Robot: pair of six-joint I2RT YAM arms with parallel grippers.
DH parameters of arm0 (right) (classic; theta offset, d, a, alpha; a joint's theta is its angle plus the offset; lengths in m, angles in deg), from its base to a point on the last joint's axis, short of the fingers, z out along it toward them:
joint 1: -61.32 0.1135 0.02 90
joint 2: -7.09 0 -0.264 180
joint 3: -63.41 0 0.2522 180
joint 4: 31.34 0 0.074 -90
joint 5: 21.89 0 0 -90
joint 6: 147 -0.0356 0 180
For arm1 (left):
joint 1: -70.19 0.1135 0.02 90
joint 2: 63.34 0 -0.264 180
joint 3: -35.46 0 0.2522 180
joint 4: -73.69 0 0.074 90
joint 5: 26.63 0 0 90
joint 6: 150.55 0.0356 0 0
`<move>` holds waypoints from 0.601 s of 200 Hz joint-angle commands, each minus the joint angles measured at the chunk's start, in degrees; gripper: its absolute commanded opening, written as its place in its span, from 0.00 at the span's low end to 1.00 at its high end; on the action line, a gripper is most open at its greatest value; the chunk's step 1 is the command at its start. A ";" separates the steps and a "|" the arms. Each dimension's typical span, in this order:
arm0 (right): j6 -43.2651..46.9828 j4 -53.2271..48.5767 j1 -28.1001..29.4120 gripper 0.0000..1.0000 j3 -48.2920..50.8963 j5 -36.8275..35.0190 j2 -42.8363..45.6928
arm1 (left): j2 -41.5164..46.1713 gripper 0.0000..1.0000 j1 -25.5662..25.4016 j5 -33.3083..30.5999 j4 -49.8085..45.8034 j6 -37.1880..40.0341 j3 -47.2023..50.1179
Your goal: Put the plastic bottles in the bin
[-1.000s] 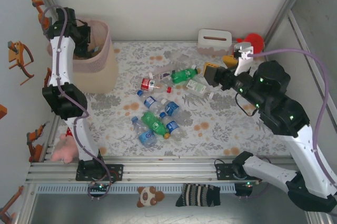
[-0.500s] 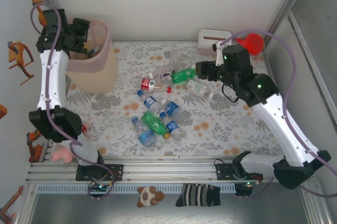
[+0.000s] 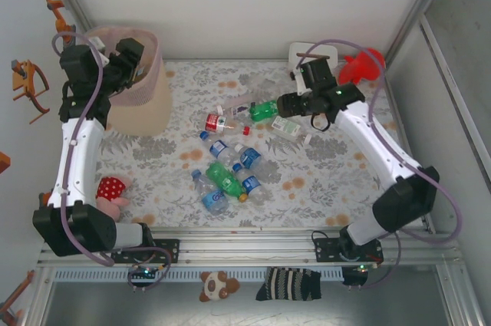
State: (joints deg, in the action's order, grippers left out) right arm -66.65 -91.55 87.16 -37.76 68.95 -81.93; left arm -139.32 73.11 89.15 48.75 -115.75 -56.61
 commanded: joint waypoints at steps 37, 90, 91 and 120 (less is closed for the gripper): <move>21.30 -7.42 -0.63 0.79 -5.81 -1.92 -13.83 | 5.69 0.81 -0.61 11.05 8.83 6.20 7.88; 26.29 -4.23 -2.72 0.99 -4.94 -3.71 -20.52 | 7.06 0.82 -1.04 11.84 13.34 1.67 12.05; 26.32 -4.20 -2.77 0.99 -4.91 -3.82 -20.64 | 7.07 0.82 -1.01 11.88 13.40 1.58 12.04; 27.53 -3.32 -4.07 0.99 -4.80 -4.37 -24.01 | 6.60 0.82 -1.33 11.93 14.07 0.46 12.45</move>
State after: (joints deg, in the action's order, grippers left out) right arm -42.22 -95.88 84.13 -42.24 66.15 -103.65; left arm -133.38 72.12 99.44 59.22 -113.58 -44.76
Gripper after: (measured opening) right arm 0.992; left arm 0.821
